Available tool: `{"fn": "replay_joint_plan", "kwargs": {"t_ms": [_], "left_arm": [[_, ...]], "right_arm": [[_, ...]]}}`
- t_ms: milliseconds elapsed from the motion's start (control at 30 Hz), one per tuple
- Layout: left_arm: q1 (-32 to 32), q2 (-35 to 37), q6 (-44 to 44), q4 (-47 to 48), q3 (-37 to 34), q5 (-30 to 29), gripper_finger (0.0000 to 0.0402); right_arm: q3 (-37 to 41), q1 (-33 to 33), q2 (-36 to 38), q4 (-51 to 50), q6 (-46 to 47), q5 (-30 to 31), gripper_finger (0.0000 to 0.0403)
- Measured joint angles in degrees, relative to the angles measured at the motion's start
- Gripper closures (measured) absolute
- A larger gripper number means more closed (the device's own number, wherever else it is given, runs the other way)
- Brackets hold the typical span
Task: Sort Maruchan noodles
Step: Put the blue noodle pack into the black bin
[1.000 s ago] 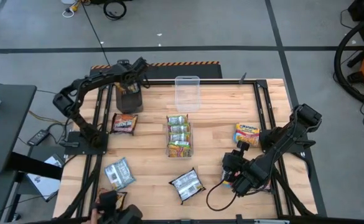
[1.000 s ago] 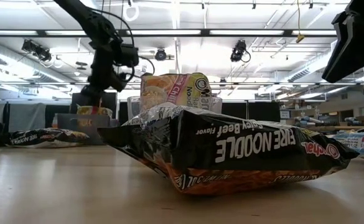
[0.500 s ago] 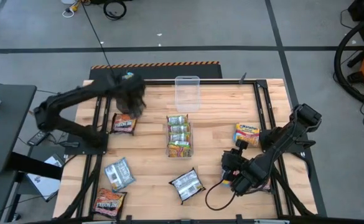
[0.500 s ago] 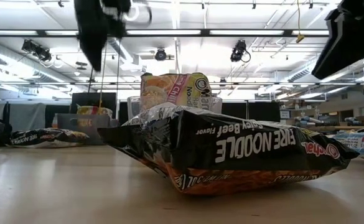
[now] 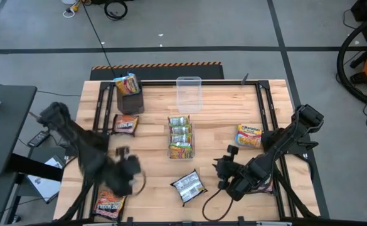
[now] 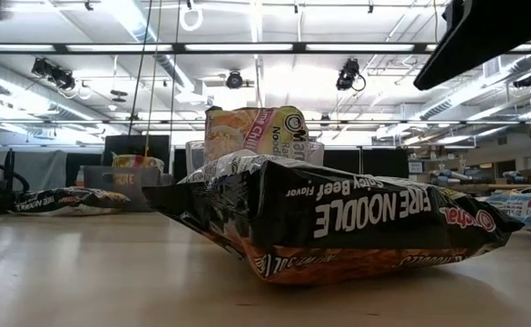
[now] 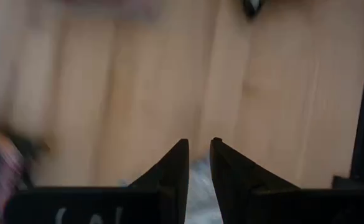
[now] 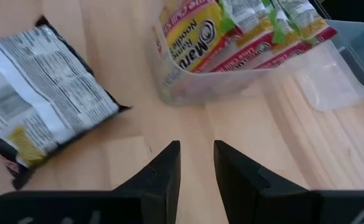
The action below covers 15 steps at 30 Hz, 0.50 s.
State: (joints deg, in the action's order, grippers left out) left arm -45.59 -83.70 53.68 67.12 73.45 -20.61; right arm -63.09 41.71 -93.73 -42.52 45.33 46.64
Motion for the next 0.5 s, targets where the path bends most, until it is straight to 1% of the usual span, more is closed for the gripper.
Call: {"fn": "replay_joint_plan", "kwargs": {"t_ms": [100, 200, 333, 500], "left_arm": [[-6.8, -5.4, 13.1, 0.7, 0.0, 0.1, 0.0321], [-12.1, -11.0, 20.2, 0.6, 0.0, 0.9, 0.0301], [-15.8, -18.7, 21.8, 0.6, 0.0, 3.5, 0.0268], [-16.4, -24.3, 22.2, 1.5, 0.0, 3.1, 0.0223]], "right_arm": [[0.0, 0.9, 0.0, 0.5, 1.9, 0.4, 0.0302], [0.0, 2.2, 0.0, 0.5, 5.4, 1.9, 0.0305], [0.0, 3.8, 0.0, 0.5, 8.5, 3.1, 0.0307], [0.0, 5.2, 0.0, 0.5, 10.5, 3.1, 0.0308]]}}
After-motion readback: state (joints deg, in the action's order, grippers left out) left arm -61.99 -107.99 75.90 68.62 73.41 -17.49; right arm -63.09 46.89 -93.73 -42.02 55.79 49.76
